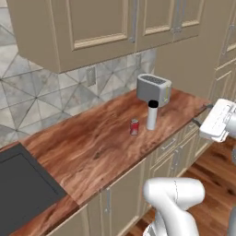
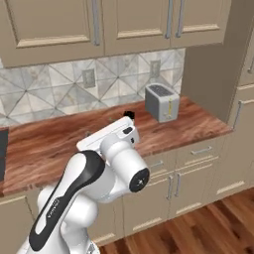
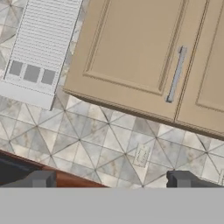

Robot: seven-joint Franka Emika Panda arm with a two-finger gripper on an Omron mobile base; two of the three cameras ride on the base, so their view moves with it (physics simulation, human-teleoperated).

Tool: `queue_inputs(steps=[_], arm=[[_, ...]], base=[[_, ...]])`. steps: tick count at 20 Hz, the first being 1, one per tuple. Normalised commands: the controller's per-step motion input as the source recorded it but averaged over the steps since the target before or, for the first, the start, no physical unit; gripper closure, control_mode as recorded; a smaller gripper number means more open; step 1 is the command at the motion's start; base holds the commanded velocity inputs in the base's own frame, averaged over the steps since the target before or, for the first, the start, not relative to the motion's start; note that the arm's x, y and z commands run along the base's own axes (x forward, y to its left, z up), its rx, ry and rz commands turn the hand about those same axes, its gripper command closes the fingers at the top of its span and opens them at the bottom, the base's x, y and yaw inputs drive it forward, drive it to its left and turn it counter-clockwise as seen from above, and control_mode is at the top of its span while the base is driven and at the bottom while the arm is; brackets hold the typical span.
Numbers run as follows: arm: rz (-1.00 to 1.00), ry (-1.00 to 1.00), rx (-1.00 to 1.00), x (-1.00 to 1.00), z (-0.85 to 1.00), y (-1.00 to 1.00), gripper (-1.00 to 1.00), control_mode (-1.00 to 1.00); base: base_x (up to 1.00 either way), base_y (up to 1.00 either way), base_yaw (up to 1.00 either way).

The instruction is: Move the drinks to the dining counter.

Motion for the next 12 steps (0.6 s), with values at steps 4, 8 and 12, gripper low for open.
queue_inputs(steps=[4,8,12], arm=[[0.00,0.00,0.00,0.00,0.00,0.00,-1.00,1.00],[0.00,0.00,0.00,0.00,0.00,0.00,-1.00,1.00],[0.00,0.00,0.00,0.00,0.00,0.00,-1.00,1.00]], base=[[0.86,-0.42,0.31],[0.65,-0.46,0.30],[0.37,-0.25,0.28]])
